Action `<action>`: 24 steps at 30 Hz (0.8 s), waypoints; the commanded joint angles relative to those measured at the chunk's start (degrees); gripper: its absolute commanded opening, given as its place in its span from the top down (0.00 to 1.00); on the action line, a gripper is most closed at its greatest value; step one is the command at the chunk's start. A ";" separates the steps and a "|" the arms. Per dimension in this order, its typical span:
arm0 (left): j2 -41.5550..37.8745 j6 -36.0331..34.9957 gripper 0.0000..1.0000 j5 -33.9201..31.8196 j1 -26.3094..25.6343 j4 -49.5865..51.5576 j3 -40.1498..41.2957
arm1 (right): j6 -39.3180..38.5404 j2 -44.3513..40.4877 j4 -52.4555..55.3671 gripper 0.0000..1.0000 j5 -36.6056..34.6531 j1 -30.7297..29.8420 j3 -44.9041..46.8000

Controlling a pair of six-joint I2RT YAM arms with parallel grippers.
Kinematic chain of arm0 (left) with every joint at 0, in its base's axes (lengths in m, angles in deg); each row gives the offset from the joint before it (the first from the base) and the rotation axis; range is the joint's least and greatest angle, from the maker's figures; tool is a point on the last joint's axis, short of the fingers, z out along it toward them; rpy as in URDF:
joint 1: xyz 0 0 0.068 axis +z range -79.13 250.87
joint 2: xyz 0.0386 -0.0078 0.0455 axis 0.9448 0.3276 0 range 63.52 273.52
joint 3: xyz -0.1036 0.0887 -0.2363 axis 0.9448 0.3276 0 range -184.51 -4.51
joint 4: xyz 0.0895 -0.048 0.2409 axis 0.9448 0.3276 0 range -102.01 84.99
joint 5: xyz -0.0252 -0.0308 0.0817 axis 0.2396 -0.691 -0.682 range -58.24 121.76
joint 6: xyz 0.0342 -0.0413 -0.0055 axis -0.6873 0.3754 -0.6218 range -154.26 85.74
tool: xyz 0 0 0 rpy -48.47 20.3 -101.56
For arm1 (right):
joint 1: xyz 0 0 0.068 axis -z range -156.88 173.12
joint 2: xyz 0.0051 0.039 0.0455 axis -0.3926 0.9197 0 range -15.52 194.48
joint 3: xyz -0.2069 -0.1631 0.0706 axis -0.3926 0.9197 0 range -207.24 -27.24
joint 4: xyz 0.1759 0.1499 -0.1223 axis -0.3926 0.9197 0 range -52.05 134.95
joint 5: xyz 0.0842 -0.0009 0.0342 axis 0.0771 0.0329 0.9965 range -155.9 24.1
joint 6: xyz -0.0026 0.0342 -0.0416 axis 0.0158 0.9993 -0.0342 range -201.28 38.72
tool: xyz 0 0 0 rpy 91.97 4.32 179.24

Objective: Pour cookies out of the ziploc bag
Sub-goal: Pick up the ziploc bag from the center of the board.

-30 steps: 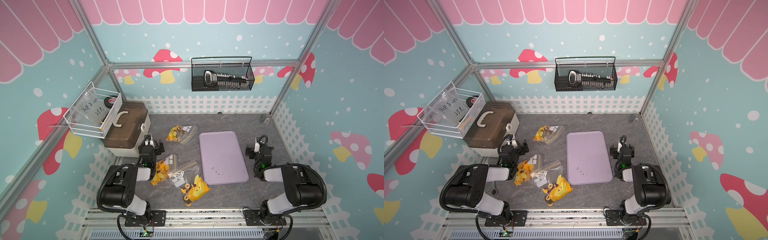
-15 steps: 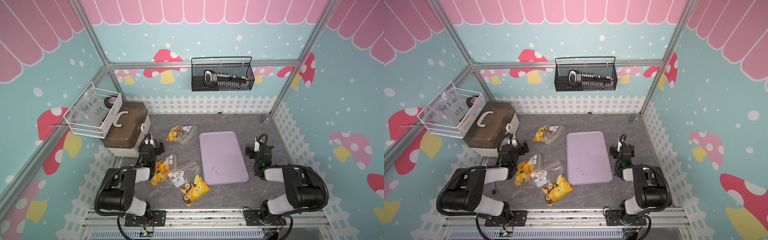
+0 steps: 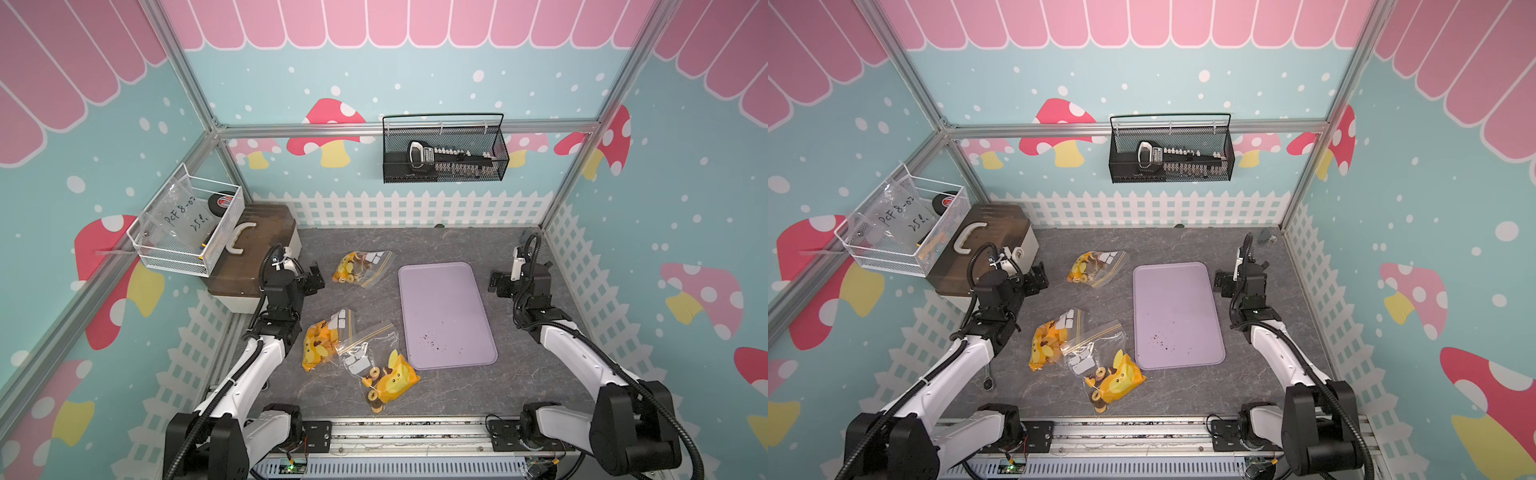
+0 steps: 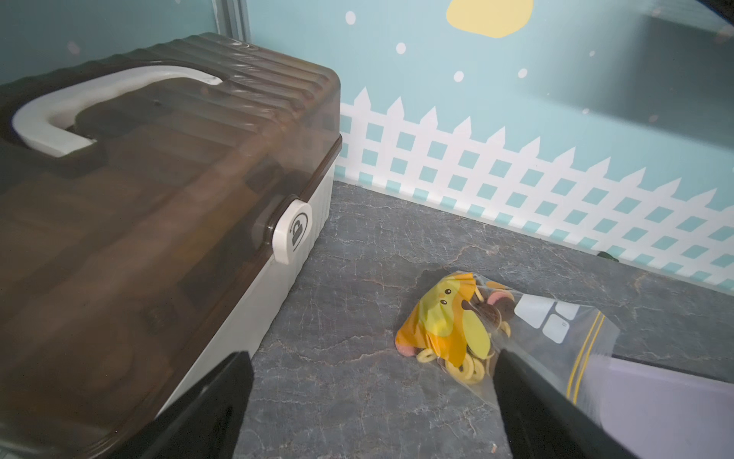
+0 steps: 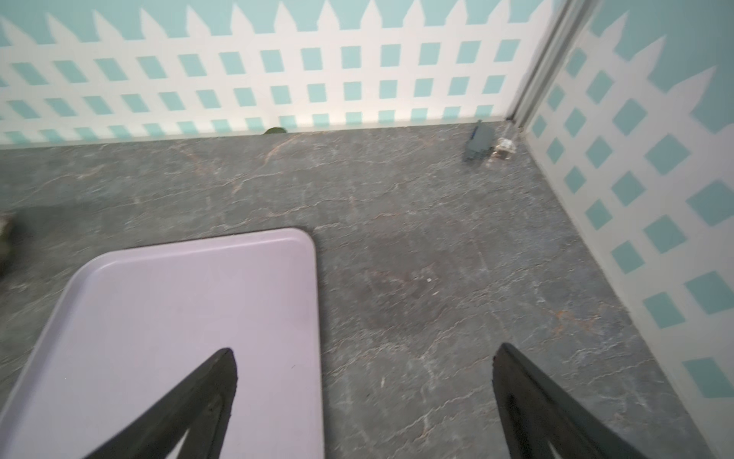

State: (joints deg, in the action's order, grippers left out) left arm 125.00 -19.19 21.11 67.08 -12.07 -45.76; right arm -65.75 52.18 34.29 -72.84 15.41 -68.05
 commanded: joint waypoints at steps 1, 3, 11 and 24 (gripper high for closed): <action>-0.46 5.95 0.01 2.26 -0.25 18.70 -5.98 | 3.43 -4.26 8.11 0.01 4.44 -3.10 -1.41; 0.14 7.20 0.01 3.32 -0.27 24.26 -8.91 | 2.91 -7.52 8.77 0.01 3.25 -6.12 -0.61; -3.95 14.25 0.02 2.71 -0.57 39.65 -12.45 | 2.82 -15.40 21.63 0.01 2.51 -13.60 -0.06; 1.37 18.58 0.07 1.67 -12.75 52.32 -14.34 | 4.10 -11.66 23.53 0.01 13.10 -18.69 0.60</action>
State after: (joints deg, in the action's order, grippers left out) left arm 125.45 -3.78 24.93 56.46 36.15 -58.46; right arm -62.78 38.78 56.63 -63.05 -2.49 -67.70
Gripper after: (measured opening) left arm 0.929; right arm 0.985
